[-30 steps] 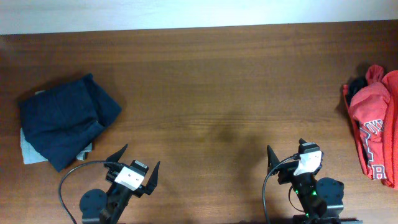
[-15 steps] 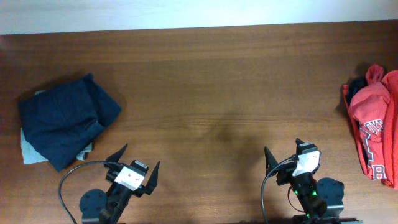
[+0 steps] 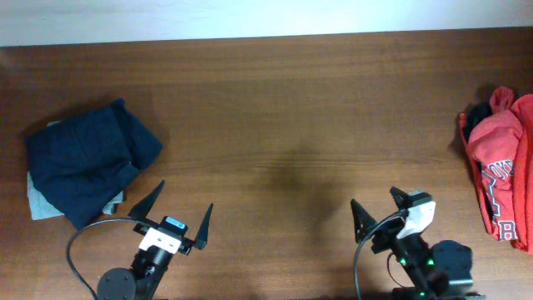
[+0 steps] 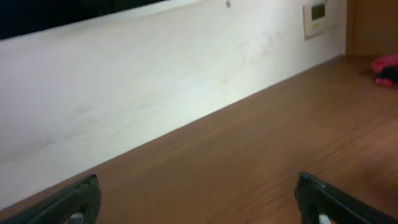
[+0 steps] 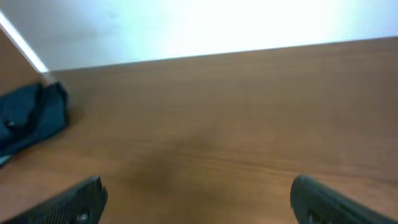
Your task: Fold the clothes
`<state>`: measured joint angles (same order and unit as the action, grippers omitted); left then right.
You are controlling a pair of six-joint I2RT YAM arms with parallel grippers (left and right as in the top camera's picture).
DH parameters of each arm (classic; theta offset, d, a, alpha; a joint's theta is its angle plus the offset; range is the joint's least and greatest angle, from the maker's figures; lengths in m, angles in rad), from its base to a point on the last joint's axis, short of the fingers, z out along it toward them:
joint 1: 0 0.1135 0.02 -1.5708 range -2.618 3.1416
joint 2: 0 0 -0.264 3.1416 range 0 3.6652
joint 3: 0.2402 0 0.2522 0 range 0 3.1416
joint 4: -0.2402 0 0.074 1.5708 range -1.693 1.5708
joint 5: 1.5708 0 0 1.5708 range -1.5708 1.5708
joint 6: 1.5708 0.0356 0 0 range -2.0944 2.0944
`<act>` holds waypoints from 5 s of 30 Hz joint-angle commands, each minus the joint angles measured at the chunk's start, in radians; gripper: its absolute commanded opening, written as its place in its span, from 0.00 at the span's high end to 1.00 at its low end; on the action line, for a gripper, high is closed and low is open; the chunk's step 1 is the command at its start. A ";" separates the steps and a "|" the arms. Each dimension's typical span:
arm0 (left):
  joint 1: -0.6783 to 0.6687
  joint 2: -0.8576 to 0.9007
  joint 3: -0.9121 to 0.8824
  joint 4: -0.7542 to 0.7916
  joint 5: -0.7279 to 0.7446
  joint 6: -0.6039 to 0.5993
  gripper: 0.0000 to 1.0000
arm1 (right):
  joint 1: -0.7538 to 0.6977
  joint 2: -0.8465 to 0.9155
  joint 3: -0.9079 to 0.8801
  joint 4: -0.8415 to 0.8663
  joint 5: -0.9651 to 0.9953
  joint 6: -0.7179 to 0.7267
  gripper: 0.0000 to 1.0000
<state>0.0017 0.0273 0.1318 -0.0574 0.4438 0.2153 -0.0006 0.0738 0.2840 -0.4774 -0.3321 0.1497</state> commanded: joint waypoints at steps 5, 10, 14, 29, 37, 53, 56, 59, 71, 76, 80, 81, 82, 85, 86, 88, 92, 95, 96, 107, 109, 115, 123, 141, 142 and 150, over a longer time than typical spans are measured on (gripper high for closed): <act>-0.003 0.341 0.307 -0.102 -0.086 -0.111 0.01 | -0.006 0.416 0.418 -0.266 0.165 0.016 0.01; -0.003 0.713 0.668 -0.351 -0.093 -0.110 0.01 | -0.006 0.735 0.750 -0.433 0.138 -0.060 0.01; -0.003 1.015 1.003 -0.623 -0.093 -0.098 0.01 | -0.008 0.938 0.964 -0.615 0.095 -0.079 0.01; -0.004 1.299 1.162 -0.737 -0.092 -0.084 0.01 | -0.614 1.410 1.212 -0.660 0.279 0.260 0.01; -0.004 1.299 1.162 -0.735 -0.093 -0.084 0.01 | -0.808 1.582 1.268 -0.533 0.272 0.226 0.01; -0.004 1.299 1.162 -0.777 -0.090 -0.095 0.01 | -0.831 1.969 1.268 -0.156 0.254 0.163 0.26; -0.004 1.299 1.162 -0.777 -0.089 -0.095 0.01 | -0.832 1.962 1.281 -0.143 0.249 0.206 0.73; -0.004 1.299 1.162 -0.769 -0.090 -0.095 0.01 | -0.832 1.912 1.347 -0.165 0.119 0.206 0.89; -0.004 1.299 1.162 -0.700 -0.093 -0.094 0.01 | -0.716 1.521 1.679 -0.469 -0.185 0.146 0.96; -0.004 1.299 1.162 -0.691 -0.093 -0.077 0.01 | -0.538 1.372 1.685 -0.405 -0.293 0.011 0.96; -0.003 1.299 1.162 -0.676 -0.098 -0.060 0.01 | -0.445 1.327 1.685 -0.357 -0.275 0.011 0.96; -0.003 1.299 1.162 -0.675 -0.102 -0.060 0.01 | -0.438 1.314 1.686 -0.332 -0.223 0.012 0.96; -0.003 1.299 1.162 -0.675 -0.105 -0.060 0.01 | -0.439 1.308 1.686 -0.322 -0.187 0.015 0.96; -0.003 1.299 1.162 -0.675 -0.105 -0.060 0.01 | -0.461 1.275 1.686 -0.302 0.050 0.060 0.96; -0.003 1.299 1.162 -0.675 -0.105 -0.060 0.00 | -0.477 1.265 1.686 -0.299 0.137 0.073 0.96; -0.003 1.299 1.162 -0.675 -0.105 -0.060 0.01 | -0.526 1.252 1.686 -0.300 0.295 0.078 0.96; -0.003 1.299 1.162 -0.664 -0.105 -0.060 0.01 | -0.639 1.250 1.686 -0.311 0.430 0.095 0.96; -0.003 1.299 1.162 -0.649 -0.105 -0.061 0.01 | -0.728 1.253 1.686 -0.307 0.475 0.123 0.96; -0.004 1.299 1.162 -0.645 -0.105 -0.060 0.01 | -0.741 1.253 1.686 -0.303 0.463 0.131 0.96; -0.003 1.299 1.162 -0.625 -0.106 -0.060 0.01 | -0.738 1.262 1.687 -0.212 0.021 0.182 0.96; -0.003 1.299 1.162 -0.625 -0.105 -0.060 0.00 | -0.755 1.262 1.727 -0.117 0.068 0.182 0.96; -0.003 1.300 1.162 -0.626 -0.112 -0.060 0.01 | -0.855 1.275 1.822 -0.106 0.156 0.234 0.96; -0.003 1.307 1.161 -0.626 -0.113 -0.055 0.01 | -0.904 1.302 1.823 -0.090 0.010 0.315 0.96; -0.003 1.308 1.162 -0.624 -0.292 -0.042 0.01 | -0.095 1.585 1.822 -0.013 -0.563 0.475 0.96; -0.003 1.308 1.162 -0.624 -0.292 -0.042 0.01 | -0.050 1.614 1.822 -0.012 -0.562 0.475 0.96; -0.003 1.308 1.161 -0.627 -0.292 -0.042 0.01 | 0.011 1.686 1.822 -0.116 -0.444 0.410 0.96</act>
<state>0.0010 1.3331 1.2751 -0.6876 0.1631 0.1608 0.0204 1.7832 2.0895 -0.5476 -0.8497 0.6140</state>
